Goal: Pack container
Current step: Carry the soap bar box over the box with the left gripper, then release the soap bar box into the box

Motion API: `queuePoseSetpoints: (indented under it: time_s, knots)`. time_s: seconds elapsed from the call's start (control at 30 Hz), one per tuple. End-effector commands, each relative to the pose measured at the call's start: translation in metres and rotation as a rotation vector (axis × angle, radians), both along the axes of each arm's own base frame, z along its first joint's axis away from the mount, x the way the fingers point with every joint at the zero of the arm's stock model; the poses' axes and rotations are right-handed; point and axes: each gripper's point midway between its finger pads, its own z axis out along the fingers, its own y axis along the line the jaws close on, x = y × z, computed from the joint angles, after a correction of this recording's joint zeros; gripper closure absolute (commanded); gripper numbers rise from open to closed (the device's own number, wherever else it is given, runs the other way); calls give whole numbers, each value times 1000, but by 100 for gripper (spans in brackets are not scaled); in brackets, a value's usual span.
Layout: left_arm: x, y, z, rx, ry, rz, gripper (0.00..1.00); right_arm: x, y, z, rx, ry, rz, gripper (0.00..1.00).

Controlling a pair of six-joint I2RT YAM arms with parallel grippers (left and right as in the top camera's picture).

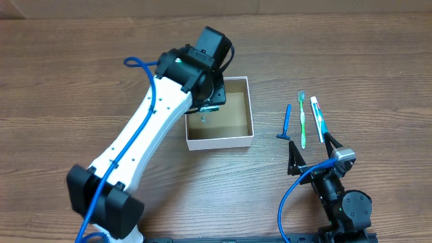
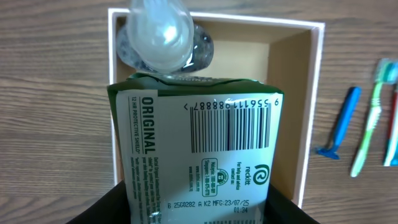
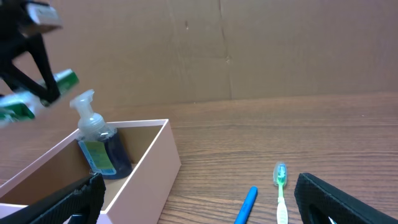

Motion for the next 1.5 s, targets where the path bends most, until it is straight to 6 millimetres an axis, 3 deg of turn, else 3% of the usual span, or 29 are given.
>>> queuePoseSetpoints:
  time_s: [0.0,0.27,0.47,0.97,1.13,1.23,1.47]
  knots:
    - [0,-3,-27,35,62,9,49,1,-2,-1,-5,-7,-12,0]
    - [-1,-2,-58,83,139,8,49,1,-2,-1,-5,-7,-12,0]
    - [0,4,-70,131,158,16,48,1,-2,-1,-5,-7,-12,0]
    - [-4,10,-71,157,174,20,47,1,-2,-1,-5,-7,-12,0]
    - [-3,11,-71,163,170,24,42,1,-2,-1,-5,-7,-12,0]
    - [-3,13,-71,165,172,27,32,1,-2,-1,-5,-7,-12,0]
    - [0,19,-70,163,175,38,32,1,-2,-1,-5,-7,-12,0]
